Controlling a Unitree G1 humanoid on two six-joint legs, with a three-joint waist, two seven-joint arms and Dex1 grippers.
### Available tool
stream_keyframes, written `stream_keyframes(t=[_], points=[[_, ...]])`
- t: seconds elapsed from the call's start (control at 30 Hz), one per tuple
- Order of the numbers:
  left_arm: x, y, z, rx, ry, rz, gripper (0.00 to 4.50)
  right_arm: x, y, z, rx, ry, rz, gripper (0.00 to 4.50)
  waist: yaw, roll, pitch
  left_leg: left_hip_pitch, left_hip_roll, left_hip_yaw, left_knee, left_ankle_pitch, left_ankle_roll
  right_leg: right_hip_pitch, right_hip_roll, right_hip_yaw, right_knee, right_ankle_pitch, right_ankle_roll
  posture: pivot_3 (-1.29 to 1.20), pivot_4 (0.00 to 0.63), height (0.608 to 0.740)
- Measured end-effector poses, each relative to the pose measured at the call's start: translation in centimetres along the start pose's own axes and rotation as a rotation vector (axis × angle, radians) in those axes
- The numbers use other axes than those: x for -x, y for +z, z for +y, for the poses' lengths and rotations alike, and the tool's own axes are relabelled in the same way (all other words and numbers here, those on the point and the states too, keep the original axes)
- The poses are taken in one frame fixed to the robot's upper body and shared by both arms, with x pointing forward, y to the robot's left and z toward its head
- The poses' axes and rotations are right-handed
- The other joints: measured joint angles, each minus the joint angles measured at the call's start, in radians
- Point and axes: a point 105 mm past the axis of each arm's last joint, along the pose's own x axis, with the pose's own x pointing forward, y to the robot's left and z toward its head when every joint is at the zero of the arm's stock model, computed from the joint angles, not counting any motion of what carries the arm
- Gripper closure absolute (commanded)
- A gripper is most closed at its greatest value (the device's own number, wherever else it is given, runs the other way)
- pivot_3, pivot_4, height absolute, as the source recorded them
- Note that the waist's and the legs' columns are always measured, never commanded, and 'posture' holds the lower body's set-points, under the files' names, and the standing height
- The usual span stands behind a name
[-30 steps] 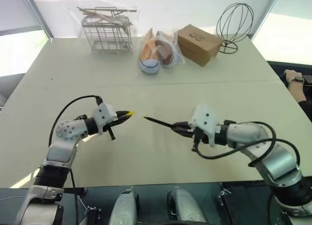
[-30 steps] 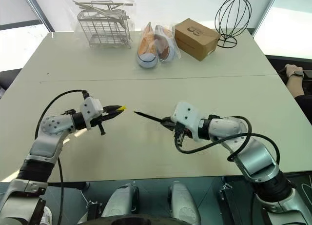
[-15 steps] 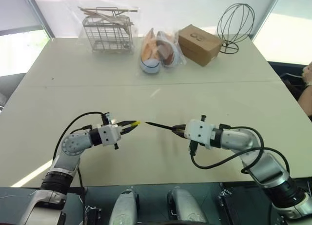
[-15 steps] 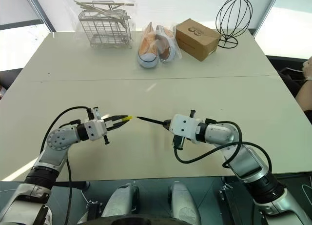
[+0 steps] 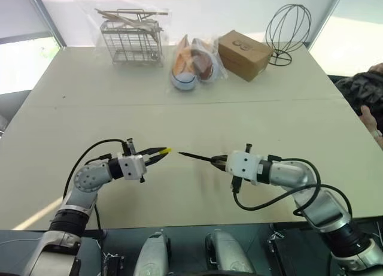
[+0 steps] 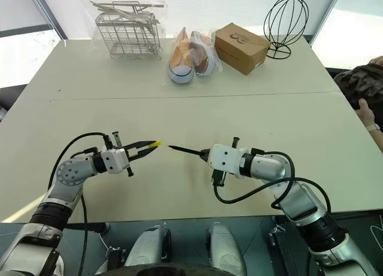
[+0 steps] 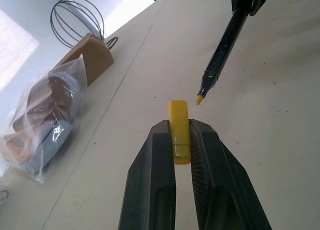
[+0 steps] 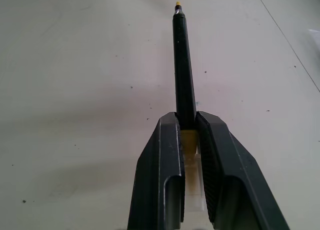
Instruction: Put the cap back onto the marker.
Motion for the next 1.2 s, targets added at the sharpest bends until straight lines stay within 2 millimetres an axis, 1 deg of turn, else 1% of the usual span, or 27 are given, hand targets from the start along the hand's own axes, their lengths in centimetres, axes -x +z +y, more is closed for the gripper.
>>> stream_keyframes(t=[0.1,0.27,0.77,0.93,1.2], points=[[-0.2,-0.1,-0.5,0.008,-0.021,-0.001,4.45,-0.1,0.1,0.0,-0.001,0.001,-0.004,4.46,0.000,0.000,0.000,0.000,0.000,0.000,0.000,0.000,0.000,0.000,0.000,0.000,0.000,0.000,0.000,0.00,0.150,0.740],[-0.5,0.0,-0.3,-0.004,-0.031,-0.009,4.45,-0.1,0.2,0.0,0.006,0.004,-0.005,4.46,0.000,0.000,0.000,0.000,0.000,0.000,0.001,0.000,0.000,0.000,0.000,0.000,0.001,0.000,0.000,0.00,0.150,0.740],[-0.8,-0.2,-0.7,-0.003,-0.066,-0.015,4.45,-0.1,0.9,-0.2,0.062,0.010,-0.019,4.46,0.000,0.000,0.000,0.000,0.000,0.000,0.002,0.000,0.000,0.001,0.001,0.000,0.001,0.000,0.000,0.00,0.150,0.740],[-0.9,-0.2,-0.2,-0.014,-0.064,-0.025,4.45,0.0,1.3,-0.8,0.155,-0.005,-0.017,4.46,0.000,0.000,0.000,0.000,0.000,0.000,0.003,0.000,0.000,0.001,0.001,0.000,0.001,0.000,0.000,0.00,0.150,0.740],[-1.4,0.1,-0.2,-0.032,-0.085,-0.050,4.45,-0.3,1.2,-1.1,0.258,0.011,-0.027,4.46,0.000,0.000,0.000,0.000,0.001,-0.001,0.004,0.000,0.000,0.002,0.003,0.000,0.001,0.000,0.000,0.00,0.150,0.740]])
